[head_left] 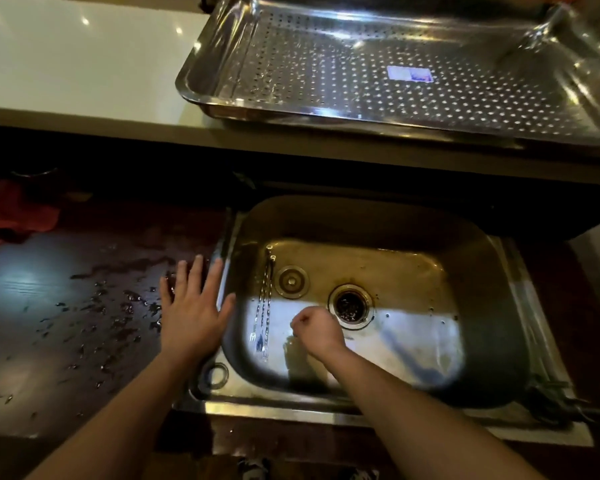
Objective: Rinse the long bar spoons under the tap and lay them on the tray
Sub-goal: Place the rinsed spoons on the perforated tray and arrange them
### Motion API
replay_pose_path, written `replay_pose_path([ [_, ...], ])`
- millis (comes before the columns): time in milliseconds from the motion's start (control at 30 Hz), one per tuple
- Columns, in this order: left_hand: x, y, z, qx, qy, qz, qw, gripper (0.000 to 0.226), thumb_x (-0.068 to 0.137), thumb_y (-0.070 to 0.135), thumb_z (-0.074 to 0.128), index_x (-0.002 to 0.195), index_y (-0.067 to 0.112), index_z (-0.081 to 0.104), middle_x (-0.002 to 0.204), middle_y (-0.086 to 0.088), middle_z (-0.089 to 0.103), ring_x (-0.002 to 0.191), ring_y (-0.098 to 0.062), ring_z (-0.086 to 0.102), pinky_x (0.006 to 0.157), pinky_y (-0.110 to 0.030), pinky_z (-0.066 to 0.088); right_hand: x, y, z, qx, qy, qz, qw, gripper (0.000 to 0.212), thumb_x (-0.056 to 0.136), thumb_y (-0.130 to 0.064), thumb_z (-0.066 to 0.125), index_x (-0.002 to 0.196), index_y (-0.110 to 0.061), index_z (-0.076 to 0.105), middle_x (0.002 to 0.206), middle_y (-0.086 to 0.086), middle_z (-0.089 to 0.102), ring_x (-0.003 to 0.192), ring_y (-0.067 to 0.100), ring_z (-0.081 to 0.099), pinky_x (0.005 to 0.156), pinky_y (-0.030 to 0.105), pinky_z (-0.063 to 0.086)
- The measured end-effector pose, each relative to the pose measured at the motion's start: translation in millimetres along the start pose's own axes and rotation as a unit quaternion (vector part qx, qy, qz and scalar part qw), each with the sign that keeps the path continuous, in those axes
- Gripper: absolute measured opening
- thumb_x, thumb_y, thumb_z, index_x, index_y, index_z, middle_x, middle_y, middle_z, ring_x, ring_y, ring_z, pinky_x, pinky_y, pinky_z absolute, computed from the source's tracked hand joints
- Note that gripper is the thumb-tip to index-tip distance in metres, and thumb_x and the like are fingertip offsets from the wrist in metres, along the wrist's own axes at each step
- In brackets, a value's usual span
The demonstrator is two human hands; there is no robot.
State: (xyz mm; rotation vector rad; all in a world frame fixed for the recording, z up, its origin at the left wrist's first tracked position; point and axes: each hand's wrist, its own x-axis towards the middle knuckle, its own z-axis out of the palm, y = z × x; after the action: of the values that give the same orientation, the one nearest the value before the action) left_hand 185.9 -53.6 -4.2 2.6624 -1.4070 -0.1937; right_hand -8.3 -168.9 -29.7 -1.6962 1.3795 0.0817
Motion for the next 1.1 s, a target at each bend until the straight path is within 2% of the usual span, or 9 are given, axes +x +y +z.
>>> replay_pose_path([
  [100, 1, 0, -1, 0.0, 0.004, -0.003, 1.0, 0.067, 0.092, 0.063, 0.016, 0.152, 0.038, -0.001, 0.163, -0.003, 0.006, 0.149, -0.024, -0.005, 0.118, -0.056, 0.0, 30, -11, 26, -0.02, -0.005, 0.04, 0.999, 0.021, 0.091, -0.018, 0.057, 0.092, -0.01, 0.077, 0.101, 0.011, 0.077, 0.097, 0.029, 0.07, 0.074, 0.028, 0.053],
  [200, 2, 0, -1, -0.005, 0.01, 0.001, 1.0, 0.066, 0.093, 0.062, 0.017, 0.152, 0.038, 0.001, 0.163, -0.003, 0.008, 0.149, -0.024, -0.003, 0.119, -0.055, 0.0, 56, -19, 45, -0.046, 0.0, 0.067, 0.997, 0.022, 0.093, -0.021, 0.056, 0.095, -0.007, 0.073, 0.106, 0.015, 0.074, 0.101, 0.034, 0.068, 0.069, 0.026, 0.041],
  [333, 3, -3, 1, -0.012, 0.015, 0.002, 1.0, 0.062, 0.094, 0.059, 0.019, 0.152, 0.041, 0.004, 0.162, -0.002, 0.012, 0.15, -0.024, 0.001, 0.119, -0.052, 0.001, 82, -25, 65, -0.052, 0.015, 0.089, 0.995, 0.021, 0.095, -0.014, 0.056, 0.103, -0.004, 0.073, 0.109, 0.016, 0.073, 0.102, 0.035, 0.069, 0.076, 0.031, 0.051],
  [500, 3, -3, 1, -0.013, 0.015, 0.001, 1.0, 0.061, 0.095, 0.058, 0.022, 0.151, 0.042, 0.007, 0.162, -0.001, 0.012, 0.15, -0.022, 0.0, 0.118, -0.05, -0.002, 92, -35, 75, -0.067, 0.039, 0.102, 0.992, 0.022, 0.093, -0.012, 0.057, 0.103, -0.009, 0.076, 0.109, 0.016, 0.074, 0.102, 0.036, 0.07, 0.074, 0.032, 0.051],
  [733, 4, -5, 4, -0.007, 0.002, -0.011, 1.0, 0.061, 0.093, 0.06, 0.019, 0.151, 0.045, 0.002, 0.162, 0.001, 0.013, 0.149, -0.021, 0.001, 0.118, -0.05, 0.0, 93, -34, 72, -0.105, 0.036, 0.095, 0.989, 0.016, 0.093, -0.016, 0.061, 0.097, -0.011, 0.075, 0.101, 0.009, 0.075, 0.095, 0.025, 0.071, 0.073, 0.027, 0.056],
  [800, 5, -4, 3, -0.002, 0.0, -0.012, 1.0, 0.061, 0.093, 0.059, 0.019, 0.151, 0.045, 0.003, 0.162, 0.001, 0.013, 0.149, -0.021, 0.0, 0.119, -0.049, -0.002, 90, -31, 68, -0.1, 0.035, 0.094, 0.99, 0.014, 0.091, -0.021, 0.064, 0.09, -0.012, 0.074, 0.096, 0.007, 0.074, 0.09, 0.024, 0.07, 0.066, 0.027, 0.05],
  [900, 4, -3, 2, -0.002, 0.0, -0.011, 1.0, 0.062, 0.093, 0.058, 0.022, 0.151, 0.045, 0.004, 0.162, 0.001, 0.014, 0.149, -0.02, -0.001, 0.119, -0.049, -0.003, 83, -28, 61, -0.071, 0.035, 0.083, 0.993, 0.011, 0.083, -0.024, 0.068, 0.083, -0.013, 0.071, 0.089, 0.008, 0.071, 0.083, 0.025, 0.066, 0.065, 0.025, 0.043],
  [967, 4, -3, 2, -0.004, 0.0, -0.009, 1.0, 0.062, 0.093, 0.058, 0.022, 0.151, 0.044, 0.006, 0.162, 0.001, 0.015, 0.149, -0.02, 0.0, 0.119, -0.05, -0.002, 76, -25, 54, -0.052, 0.043, 0.06, 0.996, 0.007, 0.08, -0.016, 0.065, 0.085, -0.013, 0.069, 0.088, 0.008, 0.071, 0.081, 0.025, 0.065, 0.065, 0.025, 0.043],
  [1100, 4, -3, 2, 0.004, -0.001, -0.01, 1.0, 0.063, 0.092, 0.06, 0.017, 0.151, 0.043, 0.004, 0.161, 0.0, 0.015, 0.149, -0.021, 0.0, 0.119, -0.052, -0.001, 52, -18, 32, -0.012, 0.066, -0.009, 0.998, 0.018, 0.08, -0.013, 0.065, 0.097, -0.016, 0.069, 0.09, 0.003, 0.072, 0.081, 0.02, 0.065, 0.062, 0.026, 0.042],
])
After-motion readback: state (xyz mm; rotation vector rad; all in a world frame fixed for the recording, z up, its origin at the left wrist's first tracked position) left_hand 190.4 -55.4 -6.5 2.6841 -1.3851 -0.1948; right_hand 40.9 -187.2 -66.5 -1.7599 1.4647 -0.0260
